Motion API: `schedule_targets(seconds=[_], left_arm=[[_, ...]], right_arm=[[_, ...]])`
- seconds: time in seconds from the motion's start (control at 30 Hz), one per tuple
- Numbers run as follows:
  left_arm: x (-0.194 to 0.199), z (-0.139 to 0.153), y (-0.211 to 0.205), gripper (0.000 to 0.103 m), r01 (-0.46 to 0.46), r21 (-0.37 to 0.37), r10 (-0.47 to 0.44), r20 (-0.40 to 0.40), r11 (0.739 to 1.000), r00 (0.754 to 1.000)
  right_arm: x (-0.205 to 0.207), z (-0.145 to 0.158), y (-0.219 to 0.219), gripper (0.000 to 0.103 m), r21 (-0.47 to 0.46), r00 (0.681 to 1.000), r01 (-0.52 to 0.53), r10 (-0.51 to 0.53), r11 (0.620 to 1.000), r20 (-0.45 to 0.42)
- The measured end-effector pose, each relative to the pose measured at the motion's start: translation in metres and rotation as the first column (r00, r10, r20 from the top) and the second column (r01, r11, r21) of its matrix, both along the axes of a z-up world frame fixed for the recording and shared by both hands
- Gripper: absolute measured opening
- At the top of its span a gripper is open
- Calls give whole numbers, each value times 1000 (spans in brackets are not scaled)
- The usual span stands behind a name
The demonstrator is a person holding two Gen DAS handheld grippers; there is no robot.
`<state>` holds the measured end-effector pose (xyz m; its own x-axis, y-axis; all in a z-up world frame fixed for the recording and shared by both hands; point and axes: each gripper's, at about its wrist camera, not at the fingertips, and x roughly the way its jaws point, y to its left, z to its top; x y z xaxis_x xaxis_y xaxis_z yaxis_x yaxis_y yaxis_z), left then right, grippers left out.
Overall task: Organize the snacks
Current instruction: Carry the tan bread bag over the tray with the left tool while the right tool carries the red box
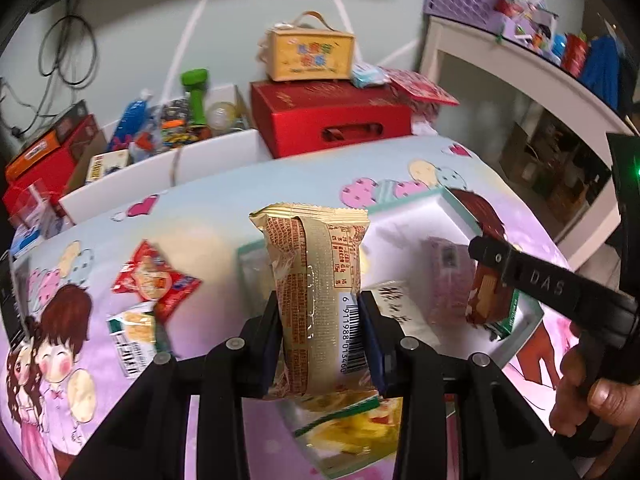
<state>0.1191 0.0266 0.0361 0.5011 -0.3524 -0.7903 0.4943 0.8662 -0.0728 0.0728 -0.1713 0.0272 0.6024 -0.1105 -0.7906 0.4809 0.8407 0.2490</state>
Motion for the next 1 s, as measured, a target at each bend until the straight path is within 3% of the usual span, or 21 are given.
schedule_targets(seconds=[0.53, 0.63, 0.9, 1.0], left_arm=[[-1, -23, -28, 39, 48, 43, -47, -33, 998, 998], [-1, -21, -27, 49, 46, 41, -45, -32, 998, 998], [0, -17, -21, 50, 22, 35, -21, -31, 999, 999], [3, -17, -16, 58, -1, 35, 2, -32, 999, 999]], right_arm=[[11, -22, 7, 42, 22, 997, -45, 46, 999, -62], [12, -24, 9, 42, 15, 996, -49, 50, 999, -76], [15, -27, 10, 45, 9, 994, -42, 43, 999, -103], [16, -31, 9, 46, 9, 992, -36, 37, 999, -118]])
